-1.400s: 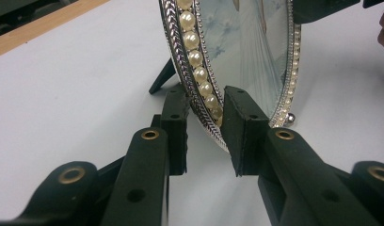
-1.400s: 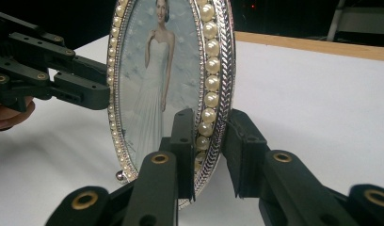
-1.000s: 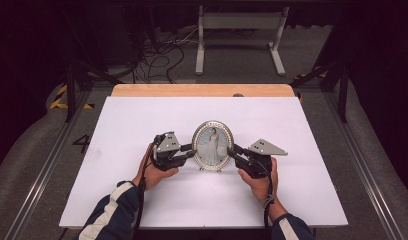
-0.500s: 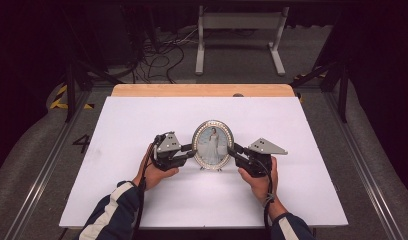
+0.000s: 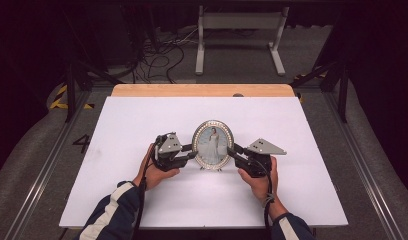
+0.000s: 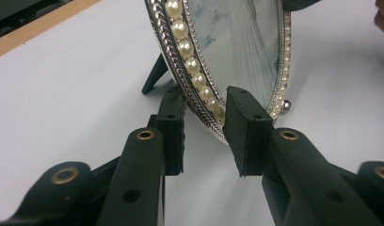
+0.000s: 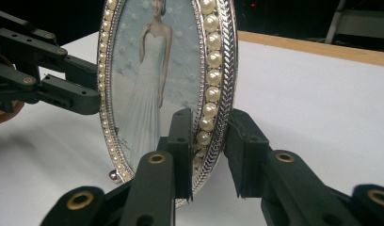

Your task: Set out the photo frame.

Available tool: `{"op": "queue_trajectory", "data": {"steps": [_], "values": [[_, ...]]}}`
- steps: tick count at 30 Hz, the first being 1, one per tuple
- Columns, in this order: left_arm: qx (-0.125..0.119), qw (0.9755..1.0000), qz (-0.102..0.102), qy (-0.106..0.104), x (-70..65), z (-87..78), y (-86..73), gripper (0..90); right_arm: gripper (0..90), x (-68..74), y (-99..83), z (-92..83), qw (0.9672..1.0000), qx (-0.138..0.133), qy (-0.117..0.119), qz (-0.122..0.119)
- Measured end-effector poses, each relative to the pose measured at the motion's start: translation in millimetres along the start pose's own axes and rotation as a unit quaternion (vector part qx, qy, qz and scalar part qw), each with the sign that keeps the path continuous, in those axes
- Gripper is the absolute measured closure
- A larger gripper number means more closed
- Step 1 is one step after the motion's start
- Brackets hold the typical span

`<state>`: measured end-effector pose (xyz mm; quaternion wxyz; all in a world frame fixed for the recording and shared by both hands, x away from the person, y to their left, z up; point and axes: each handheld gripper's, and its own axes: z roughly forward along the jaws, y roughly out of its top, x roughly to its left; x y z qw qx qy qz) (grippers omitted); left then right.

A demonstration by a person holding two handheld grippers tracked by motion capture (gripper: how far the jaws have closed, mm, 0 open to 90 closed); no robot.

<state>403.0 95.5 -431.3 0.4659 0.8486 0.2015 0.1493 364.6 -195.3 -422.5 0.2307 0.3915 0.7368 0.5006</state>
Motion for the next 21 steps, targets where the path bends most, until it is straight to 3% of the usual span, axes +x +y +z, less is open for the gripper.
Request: {"op": "queue_trajectory", "data": {"steps": [9, 17, 21], "values": [[0.005, 0.9999, 0.012, 0.004, -3.2, 1.0, 1.6, 62.5, 68.2, 5.6, -1.3, 2.6, 0.9993, 0.023, -0.011, -0.027], [0.004, 0.9998, 0.019, 0.006, -4.9, -0.6, 3.2, 56.9, 65.8, 3.0, 0.1, -1.2, 0.9989, 0.029, -0.015, -0.033], [0.006, 0.9996, 0.026, 0.006, -6.3, -2.6, 4.0, 52.8, 65.7, 5.6, 2.3, -3.8, 0.9977, 0.029, -0.028, -0.055]]}}
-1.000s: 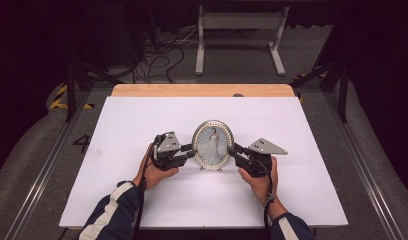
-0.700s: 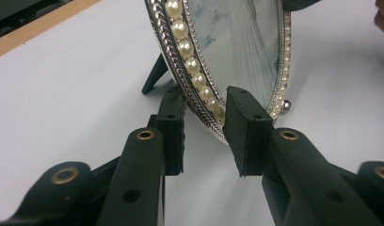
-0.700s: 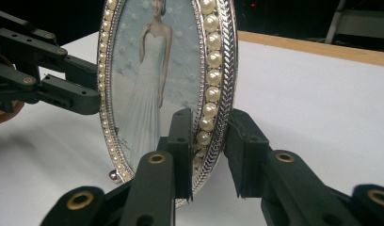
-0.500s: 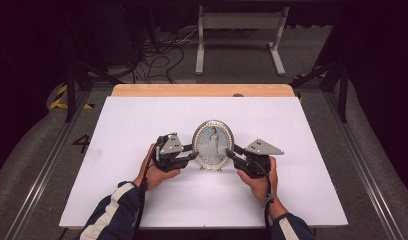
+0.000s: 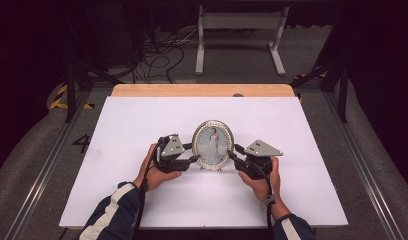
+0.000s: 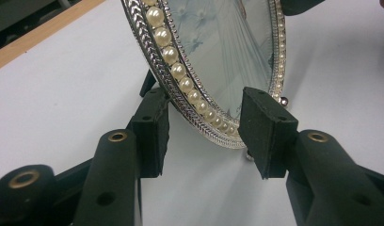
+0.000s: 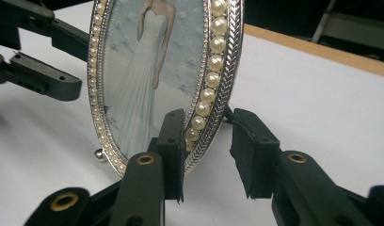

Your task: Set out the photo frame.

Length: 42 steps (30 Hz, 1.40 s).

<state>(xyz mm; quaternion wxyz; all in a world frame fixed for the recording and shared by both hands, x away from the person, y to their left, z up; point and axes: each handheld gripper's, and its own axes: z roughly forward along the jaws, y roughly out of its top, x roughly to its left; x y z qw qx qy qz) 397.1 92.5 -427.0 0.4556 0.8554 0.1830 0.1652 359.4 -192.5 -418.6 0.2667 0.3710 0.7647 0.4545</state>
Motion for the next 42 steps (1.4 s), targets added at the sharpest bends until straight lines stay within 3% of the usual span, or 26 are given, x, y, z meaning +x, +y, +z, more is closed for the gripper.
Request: {"op": "queue_trajectory", "data": {"steps": [7, 18, 22, 27, 31, 42], "values": [[0.005, 0.9999, 0.007, 0.005, -2.0, -2.0, 0.8, 51.2, 65.1, 1.2, 0.8, -1.0, 0.9996, 0.008, -0.003, -0.026], [0.012, 0.9997, 0.018, 0.012, -2.9, -8.3, -0.1, 53.8, 64.4, 1.1, 1.0, -3.2, 0.9990, 0.015, -0.011, -0.040], [0.009, 0.9998, 0.014, 0.011, -3.0, -9.1, -0.4, 58.0, 67.2, 1.0, 0.8, -3.0, 0.9991, 0.017, -0.007, -0.039], [0.016, 0.9994, 0.024, 0.019, -3.2, -10.9, -2.0, 65.1, 69.6, 1.9, 0.3, -2.2, 0.9989, 0.020, -0.002, -0.042], [0.013, 0.9995, 0.028, 0.007, -3.7, -14.2, -1.8, 68.3, 69.2, 2.0, 0.2, -1.7, 0.9987, 0.024, -0.004, -0.045], [0.015, 0.9990, 0.038, 0.014, -6.4, -21.0, -2.6, 64.2, 67.3, 4.0, 0.5, -6.4, 0.9972, 0.028, -0.009, -0.069]]}}
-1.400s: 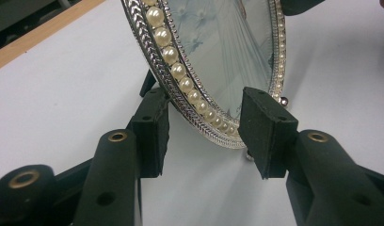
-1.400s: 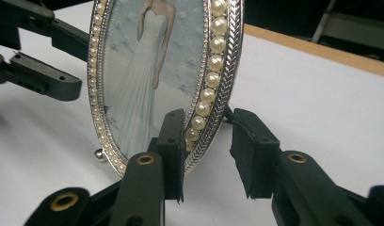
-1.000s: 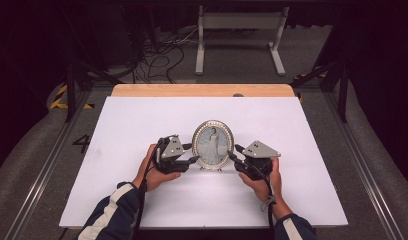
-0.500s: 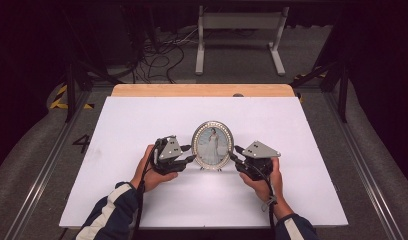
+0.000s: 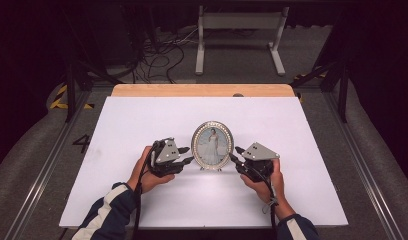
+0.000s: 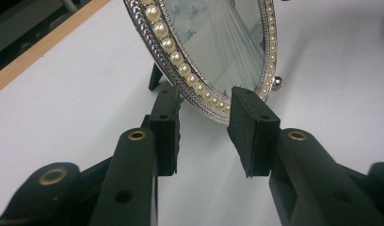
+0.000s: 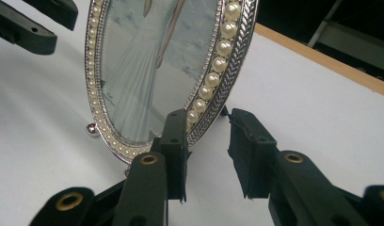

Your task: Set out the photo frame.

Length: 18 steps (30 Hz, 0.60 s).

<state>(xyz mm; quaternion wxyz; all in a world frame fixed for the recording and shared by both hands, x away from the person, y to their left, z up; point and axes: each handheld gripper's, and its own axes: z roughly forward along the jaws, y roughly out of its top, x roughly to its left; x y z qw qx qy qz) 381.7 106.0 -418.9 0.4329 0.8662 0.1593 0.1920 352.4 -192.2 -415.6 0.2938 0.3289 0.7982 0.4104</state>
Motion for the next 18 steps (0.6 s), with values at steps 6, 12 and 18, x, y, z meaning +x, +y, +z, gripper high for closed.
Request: {"op": "queue_trajectory", "data": {"steps": [6, 12, 18], "values": [[0.003, 1.0000, 0.007, 0.004, -1.2, -1.6, 0.1, 61.7, 65.5, -1.5, -2.2, -2.0, 0.9999, 0.003, 0.005, -0.009], [0.004, 0.9999, 0.012, 0.005, -1.4, -2.8, -0.2, 59.7, 61.9, 0.3, -2.1, -4.1, 0.9995, 0.006, 0.012, -0.030], [0.002, 0.9999, 0.014, 0.000, -1.6, -5.5, -2.6, 54.6, 53.1, -1.9, -4.1, -6.3, 0.9994, 0.006, 0.024, -0.023]]}}
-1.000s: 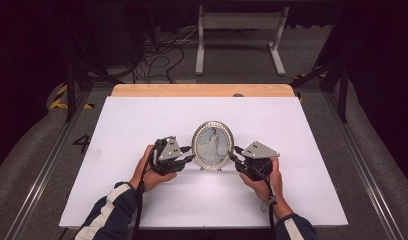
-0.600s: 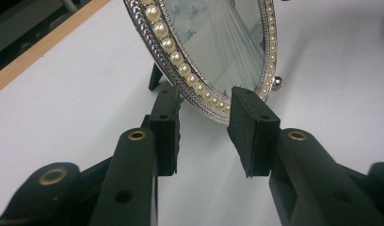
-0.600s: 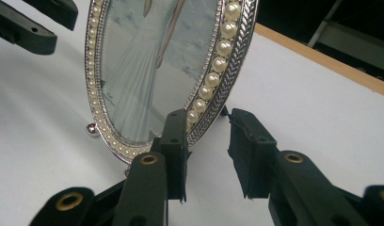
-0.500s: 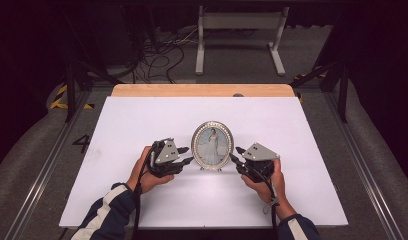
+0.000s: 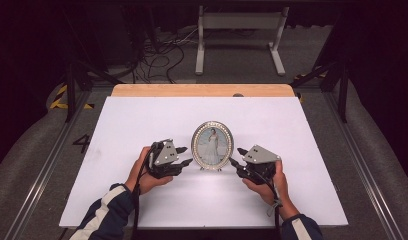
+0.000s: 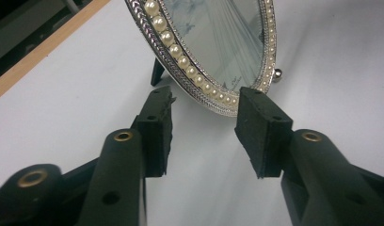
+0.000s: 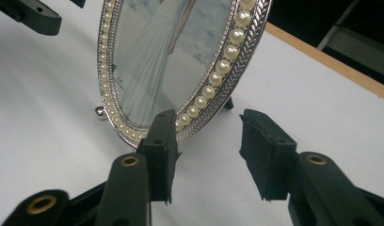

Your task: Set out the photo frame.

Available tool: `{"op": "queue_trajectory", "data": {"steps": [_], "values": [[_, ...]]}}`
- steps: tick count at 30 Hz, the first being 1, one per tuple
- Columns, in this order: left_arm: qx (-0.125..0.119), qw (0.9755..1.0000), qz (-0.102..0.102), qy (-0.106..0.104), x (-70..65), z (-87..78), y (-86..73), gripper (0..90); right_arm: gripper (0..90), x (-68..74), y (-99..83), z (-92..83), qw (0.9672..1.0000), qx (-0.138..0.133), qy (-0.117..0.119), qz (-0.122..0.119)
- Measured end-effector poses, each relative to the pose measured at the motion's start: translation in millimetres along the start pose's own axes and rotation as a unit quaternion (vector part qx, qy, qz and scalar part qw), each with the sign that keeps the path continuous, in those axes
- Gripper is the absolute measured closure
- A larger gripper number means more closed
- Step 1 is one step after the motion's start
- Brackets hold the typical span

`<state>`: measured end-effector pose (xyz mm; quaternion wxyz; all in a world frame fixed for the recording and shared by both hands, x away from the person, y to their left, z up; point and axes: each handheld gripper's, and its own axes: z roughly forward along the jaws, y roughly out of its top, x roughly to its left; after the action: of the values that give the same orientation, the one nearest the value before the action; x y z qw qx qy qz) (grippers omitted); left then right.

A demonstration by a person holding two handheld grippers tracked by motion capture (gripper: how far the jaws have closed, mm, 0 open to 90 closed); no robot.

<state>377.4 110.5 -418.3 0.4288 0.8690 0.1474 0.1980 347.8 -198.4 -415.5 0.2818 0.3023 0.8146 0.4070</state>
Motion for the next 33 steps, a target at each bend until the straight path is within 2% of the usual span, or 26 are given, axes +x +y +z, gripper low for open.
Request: {"op": "queue_trajectory", "data": {"steps": [2, 7, 11, 13, 15, 17, 20, 25, 33], "values": [[0.003, 1.0000, 0.003, 0.001, -0.6, -0.5, 0.0, 51.1, 49.2, -1.1, -0.1, -1.1, 0.9999, -0.002, 0.010, 0.011], [0.010, 0.9999, -0.001, 0.007, 0.0, 1.0, -0.4, 40.5, 40.6, -1.2, -1.9, -1.9, 0.9999, 0.009, 0.002, 0.007], [0.011, 0.9999, -0.005, -0.009, 0.0, 1.4, -1.1, 34.1, 34.4, -3.5, -4.0, -2.3, 0.9999, 0.014, 0.002, 0.008], [0.017, 0.9998, -0.006, -0.008, -0.1, 1.9, -1.6, 32.0, 33.2, -3.9, -4.3, -2.5, 0.9999, 0.013, 0.001, 0.010], [0.021, 0.9996, -0.015, -0.012, 0.8, 1.9, -3.5, 25.4, 29.8, -4.0, -4.5, -2.1, 0.9999, 0.011, 0.004, 0.012], [0.022, 0.9995, -0.020, -0.010, 2.0, 0.8, -4.9, 21.4, 25.6, -2.7, -4.6, -1.8, 0.9998, 0.006, 0.011, 0.013], [0.019, 0.9995, -0.026, 0.001, 0.7, -1.6, -8.8, 15.5, 21.9, 0.7, -4.1, -0.3, 0.9999, 0.012, 0.008, 0.000], [0.026, 0.9994, -0.024, 0.004, -1.7, -0.3, -11.9, 11.3, 18.6, 3.0, -5.4, 3.1, 0.9997, 0.017, 0.018, -0.001], [0.018, 0.9994, -0.029, -0.008, -2.1, 0.0, -12.2, 7.7, 14.5, 3.9, -5.7, 3.0, 0.9994, 0.014, 0.030, 0.003]]}}
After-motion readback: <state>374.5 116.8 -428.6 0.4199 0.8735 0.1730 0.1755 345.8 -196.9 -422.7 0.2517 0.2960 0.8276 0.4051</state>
